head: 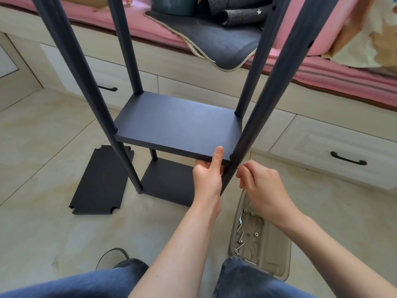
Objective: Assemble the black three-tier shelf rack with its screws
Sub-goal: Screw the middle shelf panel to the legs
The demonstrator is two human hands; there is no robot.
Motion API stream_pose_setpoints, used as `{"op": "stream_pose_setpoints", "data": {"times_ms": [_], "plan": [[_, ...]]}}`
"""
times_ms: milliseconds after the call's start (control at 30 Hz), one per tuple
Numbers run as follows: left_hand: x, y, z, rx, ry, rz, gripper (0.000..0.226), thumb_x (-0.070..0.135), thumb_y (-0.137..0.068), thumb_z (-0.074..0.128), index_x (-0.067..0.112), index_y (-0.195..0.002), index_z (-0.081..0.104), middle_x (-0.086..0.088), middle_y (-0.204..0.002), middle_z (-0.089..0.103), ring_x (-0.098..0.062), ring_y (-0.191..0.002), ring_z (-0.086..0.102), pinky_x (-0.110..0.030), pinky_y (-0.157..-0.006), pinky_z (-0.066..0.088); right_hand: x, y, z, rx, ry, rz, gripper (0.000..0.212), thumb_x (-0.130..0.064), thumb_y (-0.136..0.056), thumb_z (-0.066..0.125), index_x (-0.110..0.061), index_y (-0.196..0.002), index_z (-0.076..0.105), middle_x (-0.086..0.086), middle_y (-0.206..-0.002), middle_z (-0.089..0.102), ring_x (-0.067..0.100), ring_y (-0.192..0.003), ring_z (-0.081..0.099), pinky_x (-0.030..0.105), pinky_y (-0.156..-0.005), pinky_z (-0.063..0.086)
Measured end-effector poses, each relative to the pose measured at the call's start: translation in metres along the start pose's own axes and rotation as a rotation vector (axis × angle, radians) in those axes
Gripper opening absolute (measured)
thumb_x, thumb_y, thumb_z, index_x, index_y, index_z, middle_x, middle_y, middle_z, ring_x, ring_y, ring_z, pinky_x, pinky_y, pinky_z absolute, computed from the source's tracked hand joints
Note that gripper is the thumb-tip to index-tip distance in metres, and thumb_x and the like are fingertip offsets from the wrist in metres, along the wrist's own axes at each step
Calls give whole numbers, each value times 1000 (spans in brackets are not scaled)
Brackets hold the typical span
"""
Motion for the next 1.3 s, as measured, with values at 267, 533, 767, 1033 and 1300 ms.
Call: {"op": "stream_pose_setpoints", "data": {"times_ms": [267,533,767,1033,1300], "plan": [[0,1,0,-10,-13,-4,33,43,-89,73,15,-106,66,-6,-102,78,-27,-101,74,-49,-102,54,-2,-3,-1,-318,-891,376,38,-33,-105,42,-20,-71,51,-5,-57,43,10,-54,41,25,-63,41],[-7,0,-6,-92,-24,23,45,27,-82,80,10,-120,62,-10,-109,75,-29,-108,71,-51,-105,51,1,-2,2,-142,-577,220,35,-22,-103,44,-14,-70,53,-12,-52,42,6,-53,38,27,-62,37],[-9,-1,-8,-97,-63,43,38,27,-92,74,8,-121,59,-17,-110,73,-37,-106,71,-56,-102,52,7,-3,2,-6,-138,-6,28,-23,-102,48,-17,-76,56,-15,-59,58,1,-61,52,15,-54,36],[-7,1,-6,-131,-19,62,40,31,-87,76,14,-120,59,3,-97,77,-18,-102,74,-30,-90,57,5,-4,-5,-48,62,-73,28,-36,-99,37,-21,-77,46,-1,-68,56,28,-68,51,46,-65,45],[-9,-2,-7,-121,-15,75,39,33,-88,78,18,-118,58,0,-95,76,-27,-104,72,-48,-102,54,-1,-5,-7,-124,-363,100,39,-21,-102,44,-12,-65,52,-10,-51,39,12,-55,34,33,-57,30]]}}
Point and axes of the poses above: each hand's wrist, its own y-axis away from the middle knuckle, its own z-axis out of the palm, x = y × z, the point moved 1 cm from there along -y, towards the middle knuckle
